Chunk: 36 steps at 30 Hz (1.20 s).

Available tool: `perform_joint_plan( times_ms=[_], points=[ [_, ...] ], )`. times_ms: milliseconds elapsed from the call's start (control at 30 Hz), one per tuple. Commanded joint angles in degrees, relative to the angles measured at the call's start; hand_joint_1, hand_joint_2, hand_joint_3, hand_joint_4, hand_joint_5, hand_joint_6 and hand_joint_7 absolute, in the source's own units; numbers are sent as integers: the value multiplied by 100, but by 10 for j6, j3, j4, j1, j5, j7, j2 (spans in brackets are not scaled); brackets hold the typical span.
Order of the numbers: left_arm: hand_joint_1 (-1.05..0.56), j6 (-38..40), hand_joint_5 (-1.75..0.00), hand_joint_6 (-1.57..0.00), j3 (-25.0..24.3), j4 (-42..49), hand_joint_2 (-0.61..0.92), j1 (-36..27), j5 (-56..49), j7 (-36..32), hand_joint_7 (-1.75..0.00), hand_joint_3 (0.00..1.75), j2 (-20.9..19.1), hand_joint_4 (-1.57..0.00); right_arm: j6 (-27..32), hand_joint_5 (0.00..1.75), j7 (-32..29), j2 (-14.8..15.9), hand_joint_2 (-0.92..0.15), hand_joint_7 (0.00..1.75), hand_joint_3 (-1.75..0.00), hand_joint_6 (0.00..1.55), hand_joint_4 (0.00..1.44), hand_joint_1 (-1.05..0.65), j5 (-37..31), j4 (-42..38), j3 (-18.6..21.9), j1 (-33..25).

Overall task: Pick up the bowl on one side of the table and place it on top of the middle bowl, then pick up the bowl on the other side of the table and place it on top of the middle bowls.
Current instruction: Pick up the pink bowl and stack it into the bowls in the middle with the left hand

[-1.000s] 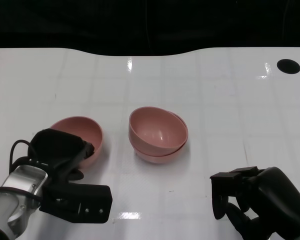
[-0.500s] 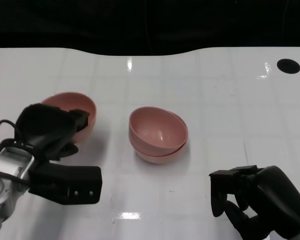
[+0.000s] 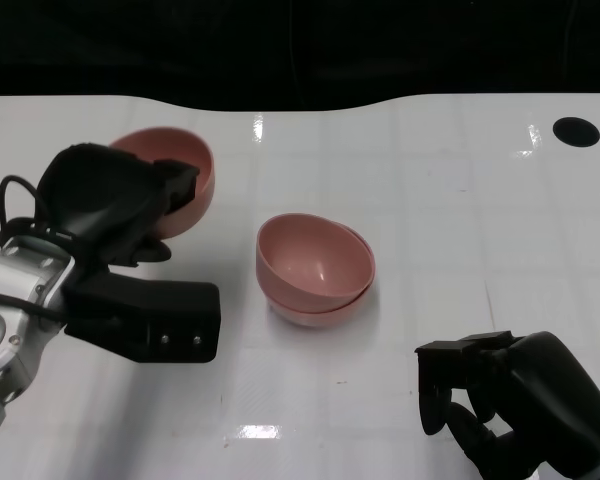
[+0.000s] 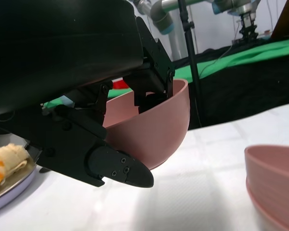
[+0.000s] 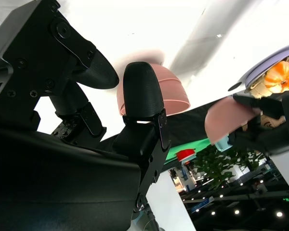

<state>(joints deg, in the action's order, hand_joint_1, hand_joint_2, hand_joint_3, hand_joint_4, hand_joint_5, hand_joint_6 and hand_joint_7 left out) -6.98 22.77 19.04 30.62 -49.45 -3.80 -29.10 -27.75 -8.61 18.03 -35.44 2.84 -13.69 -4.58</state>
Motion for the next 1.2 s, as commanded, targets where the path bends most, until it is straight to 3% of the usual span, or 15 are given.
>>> perform_joint_plan(
  times_ms=[33, 267, 367, 467, 967, 1200],
  points=[
    [-22, -7, -175, -63, -8, -17, 90, 18, 20, 25, -171, 21, 3, -88, -4, 175, 2, 6, -13, 156, -161, 84, 98, -6, 6, 1, 6, -2],
    [-25, -29, -175, -65, -10, -49, 89, 36, 55, 71, -174, 27, 18, -91, -5, 175, 0, 9, -12, 156, -162, 85, 98, -8, 0, -7, 5, -1],
    [-26, -39, -175, -66, -9, -60, 72, 40, 66, 89, -173, 63, 20, -89, -2, 175, 6, 7, -11, 157, -164, 85, 98, -9, 3, -5, 4, -2],
    [-28, -46, -175, -67, -4, -64, 68, 49, 68, 104, -170, 73, 30, -87, 0, 175, 6, 6, -11, 156, -163, 86, 99, -6, 1, -4, 2, -1],
    [-27, -107, -175, -72, 23, -10, 65, 82, 76, 121, -159, 70, 76, -86, -2, 175, 1, 2, -13, 157, -162, 85, 98, -7, -5, -14, -2, 4],
    [-26, -128, -175, -77, 41, 14, 66, 94, 72, 130, -137, 63, 85, -86, -4, 175, 1, 3, -14, 158, -162, 85, 98, -8, -7, -13, -4, 0]
  ],
)
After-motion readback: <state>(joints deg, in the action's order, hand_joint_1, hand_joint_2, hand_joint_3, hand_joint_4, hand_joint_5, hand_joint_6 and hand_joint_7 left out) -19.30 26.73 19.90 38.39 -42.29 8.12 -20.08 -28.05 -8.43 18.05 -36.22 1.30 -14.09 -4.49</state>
